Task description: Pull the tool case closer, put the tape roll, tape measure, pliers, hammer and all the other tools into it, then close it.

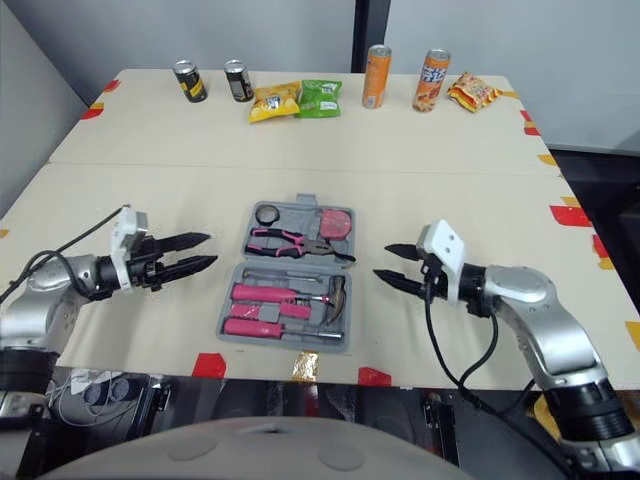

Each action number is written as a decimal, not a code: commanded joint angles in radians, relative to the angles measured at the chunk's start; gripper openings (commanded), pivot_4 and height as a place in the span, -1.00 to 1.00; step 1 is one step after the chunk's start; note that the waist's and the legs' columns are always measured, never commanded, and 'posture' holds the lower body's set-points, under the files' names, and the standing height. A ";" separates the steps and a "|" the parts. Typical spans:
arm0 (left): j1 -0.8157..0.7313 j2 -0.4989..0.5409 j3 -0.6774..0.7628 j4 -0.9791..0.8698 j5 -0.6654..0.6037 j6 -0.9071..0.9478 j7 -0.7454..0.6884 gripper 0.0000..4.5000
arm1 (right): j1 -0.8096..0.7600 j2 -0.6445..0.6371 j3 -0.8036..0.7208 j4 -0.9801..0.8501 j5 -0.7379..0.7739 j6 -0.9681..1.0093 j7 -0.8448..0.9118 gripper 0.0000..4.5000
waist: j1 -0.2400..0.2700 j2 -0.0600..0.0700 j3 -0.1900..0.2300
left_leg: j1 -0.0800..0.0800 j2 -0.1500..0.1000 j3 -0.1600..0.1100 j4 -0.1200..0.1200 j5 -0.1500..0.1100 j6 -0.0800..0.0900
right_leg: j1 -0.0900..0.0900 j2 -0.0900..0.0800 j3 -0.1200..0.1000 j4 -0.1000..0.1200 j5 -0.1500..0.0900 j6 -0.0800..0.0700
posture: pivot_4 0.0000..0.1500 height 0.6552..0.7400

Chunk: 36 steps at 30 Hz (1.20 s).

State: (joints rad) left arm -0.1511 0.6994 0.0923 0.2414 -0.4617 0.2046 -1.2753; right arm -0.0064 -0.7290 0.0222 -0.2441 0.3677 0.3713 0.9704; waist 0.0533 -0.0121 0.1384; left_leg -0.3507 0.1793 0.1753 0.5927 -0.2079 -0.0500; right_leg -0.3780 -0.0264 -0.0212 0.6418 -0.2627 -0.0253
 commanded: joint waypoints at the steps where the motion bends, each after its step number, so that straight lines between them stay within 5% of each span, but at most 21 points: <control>1: -0.066 0.008 -0.034 0.072 0.049 -0.044 -0.043 -0.47 | -0.043 -0.023 0.038 -0.005 -0.031 0.025 0.014 -0.58 | 0.002 0.000 0.000 | 0.000 0.000 0.000 0.000 0.000 0.000 | 0.000 0.000 0.000 0.000 0.000 0.000 | 1.00 1.00; 4: -0.121 -0.003 -0.065 0.142 0.095 -0.061 -0.038 -0.93 | -0.072 -0.033 0.078 0.006 -0.064 0.048 0.019 -1.00 | 0.006 0.000 0.000 | 0.000 0.000 0.000 0.000 0.000 0.000 | -0.001 0.000 0.000 0.001 0.000 0.000 | 1.00 1.00; 5: -0.133 -0.006 -0.072 0.158 0.106 -0.067 -0.036 -0.97 | -0.080 -0.034 0.088 0.008 -0.074 0.053 0.018 -1.00 | 0.007 0.000 0.000 | -0.001 0.000 0.000 0.000 0.000 0.000 | -0.001 0.000 0.000 0.001 0.000 0.000 | 1.00 1.00; 20: -0.256 -0.090 -0.193 0.324 0.254 -0.167 -0.054 -0.97 | -0.253 0.010 0.360 0.056 -0.308 0.145 -0.007 -1.00 | 0.013 0.002 0.001 | -0.001 0.000 0.000 0.001 0.000 0.000 | -0.002 0.000 0.000 0.003 -0.001 -0.001 | 1.00 1.00; 36: -0.136 -0.139 -0.220 0.011 0.219 0.006 -0.026 -0.97 | -0.254 0.032 0.393 0.008 -0.317 0.152 0.051 -1.00 | 0.021 0.003 0.003 | -0.002 0.000 0.001 0.001 0.000 -0.001 | -0.003 -0.001 0.000 0.002 -0.001 -0.002 | 1.00 1.00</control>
State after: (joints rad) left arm -0.2882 0.5783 -0.1104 0.3363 -0.2021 0.2069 -1.2894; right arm -0.2772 -0.6964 0.3967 -0.1853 0.0304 0.5238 0.9937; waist 0.0748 -0.0093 0.1410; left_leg -0.3526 0.1792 0.1764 0.5937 -0.2079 -0.0507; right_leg -0.3806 -0.0277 -0.0211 0.6442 -0.2636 -0.0271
